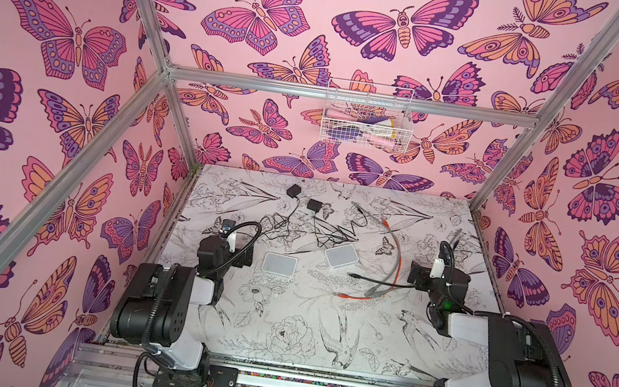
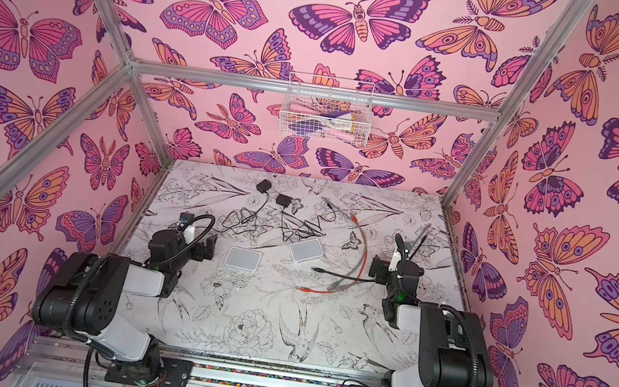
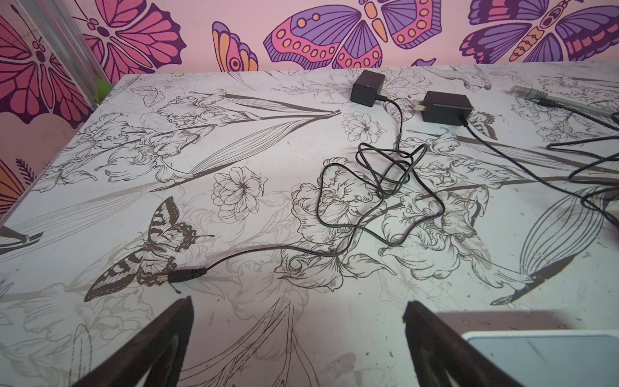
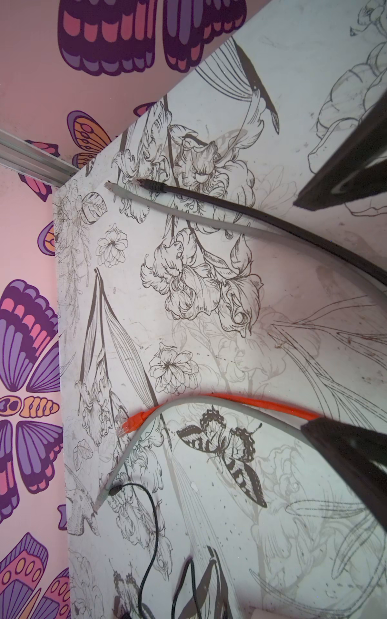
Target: Insert the plug into the switch port
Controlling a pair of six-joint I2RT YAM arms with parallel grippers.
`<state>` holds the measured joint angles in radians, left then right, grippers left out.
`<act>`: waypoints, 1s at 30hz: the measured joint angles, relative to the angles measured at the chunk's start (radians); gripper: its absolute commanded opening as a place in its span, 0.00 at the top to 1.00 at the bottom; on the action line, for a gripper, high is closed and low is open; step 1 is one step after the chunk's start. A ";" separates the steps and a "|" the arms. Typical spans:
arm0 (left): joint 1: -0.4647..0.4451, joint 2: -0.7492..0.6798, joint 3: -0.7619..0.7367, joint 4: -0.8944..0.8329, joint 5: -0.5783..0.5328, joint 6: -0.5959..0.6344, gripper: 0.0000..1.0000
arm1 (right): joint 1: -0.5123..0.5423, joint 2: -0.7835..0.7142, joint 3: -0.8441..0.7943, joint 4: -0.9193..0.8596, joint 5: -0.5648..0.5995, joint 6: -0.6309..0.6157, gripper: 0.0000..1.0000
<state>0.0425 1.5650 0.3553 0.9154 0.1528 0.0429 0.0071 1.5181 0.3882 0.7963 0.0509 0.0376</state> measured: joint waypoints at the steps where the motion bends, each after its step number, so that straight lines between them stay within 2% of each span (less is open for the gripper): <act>1: 0.000 0.000 0.000 0.000 0.000 0.000 0.01 | 0.000 0.000 0.000 0.000 0.000 0.000 0.01; 16: 0.000 0.000 0.000 0.000 0.000 0.000 0.00 | 0.000 0.000 0.000 0.000 0.000 0.000 0.01; 23: 0.000 0.000 0.004 -0.009 -0.063 -0.011 0.00 | 0.000 0.000 0.000 0.000 0.000 0.000 0.01; 30: 0.000 0.000 0.005 -0.011 -0.078 -0.019 0.00 | 0.000 0.000 0.000 0.000 0.000 0.000 0.01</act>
<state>0.0425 1.5650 0.3607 0.9043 0.0746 0.0242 0.0071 1.5181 0.3882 0.7963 0.0505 0.0376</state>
